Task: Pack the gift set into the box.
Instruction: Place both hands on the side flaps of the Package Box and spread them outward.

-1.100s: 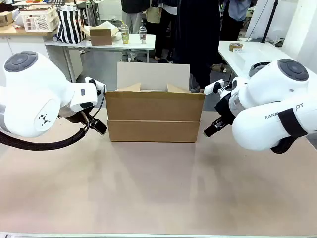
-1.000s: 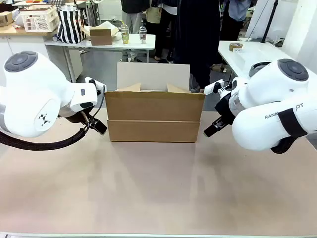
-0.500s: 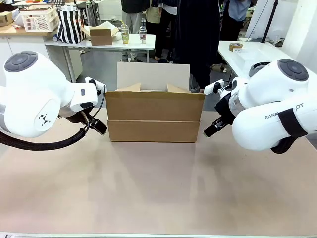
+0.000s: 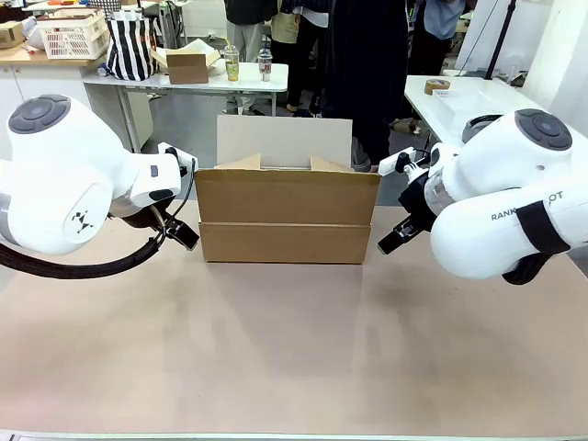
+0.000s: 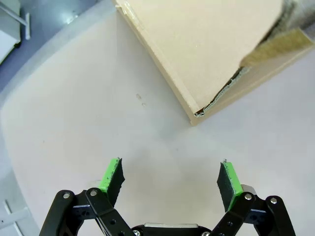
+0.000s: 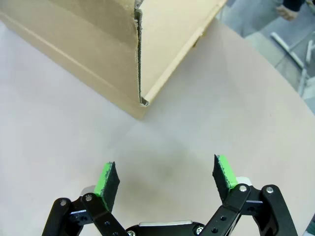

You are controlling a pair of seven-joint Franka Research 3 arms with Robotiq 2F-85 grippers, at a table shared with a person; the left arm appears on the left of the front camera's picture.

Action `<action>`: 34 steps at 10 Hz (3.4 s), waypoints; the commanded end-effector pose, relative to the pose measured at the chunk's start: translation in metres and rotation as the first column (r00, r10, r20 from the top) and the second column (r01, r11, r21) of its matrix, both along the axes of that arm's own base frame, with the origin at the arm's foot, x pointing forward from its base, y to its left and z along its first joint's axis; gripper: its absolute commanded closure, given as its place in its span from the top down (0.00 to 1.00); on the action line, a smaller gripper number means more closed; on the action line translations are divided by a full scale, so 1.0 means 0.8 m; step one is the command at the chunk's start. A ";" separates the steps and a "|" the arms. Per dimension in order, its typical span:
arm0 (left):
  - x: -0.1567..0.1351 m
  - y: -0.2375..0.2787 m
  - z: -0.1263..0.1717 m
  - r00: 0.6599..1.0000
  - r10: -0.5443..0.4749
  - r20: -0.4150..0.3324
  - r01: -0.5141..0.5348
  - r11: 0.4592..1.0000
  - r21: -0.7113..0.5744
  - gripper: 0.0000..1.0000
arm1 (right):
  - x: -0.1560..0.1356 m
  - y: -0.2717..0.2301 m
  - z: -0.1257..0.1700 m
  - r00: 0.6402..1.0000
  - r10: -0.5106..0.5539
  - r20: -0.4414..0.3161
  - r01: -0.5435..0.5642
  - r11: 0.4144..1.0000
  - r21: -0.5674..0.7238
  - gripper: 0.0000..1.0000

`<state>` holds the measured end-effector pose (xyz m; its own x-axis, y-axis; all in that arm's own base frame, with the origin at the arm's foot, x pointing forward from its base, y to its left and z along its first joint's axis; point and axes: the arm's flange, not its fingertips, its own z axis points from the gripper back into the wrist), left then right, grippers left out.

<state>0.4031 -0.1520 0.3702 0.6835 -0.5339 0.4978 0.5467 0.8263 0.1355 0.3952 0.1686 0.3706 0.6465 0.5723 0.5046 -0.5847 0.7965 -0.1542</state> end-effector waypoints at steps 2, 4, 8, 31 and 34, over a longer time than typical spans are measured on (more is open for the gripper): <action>0.000 0.000 0.000 1.000 0.000 0.000 0.000 1.000 0.000 1.00 | 0.000 0.000 0.000 1.000 0.000 0.000 0.000 1.000 0.000 1.00; -0.045 0.010 0.077 0.946 -0.104 -0.308 0.135 0.987 0.082 1.00 | -0.049 0.004 0.079 0.977 -0.067 -0.205 0.050 0.995 -0.084 1.00; -0.113 0.018 0.205 0.989 -0.056 0.136 0.077 0.985 -0.153 1.00 | -0.129 0.039 0.187 0.953 -0.098 0.288 0.101 0.995 0.006 1.00; -0.114 0.194 0.255 0.949 -0.303 -0.091 0.111 0.587 -0.802 1.00 | -0.149 -0.151 0.331 0.969 -0.123 -0.215 0.242 0.283 0.928 1.00; -0.040 0.104 0.326 0.986 -0.055 -0.160 -0.054 0.795 -0.604 1.00 | -0.149 -0.151 0.331 0.969 -0.123 -0.215 0.242 0.283 0.928 1.00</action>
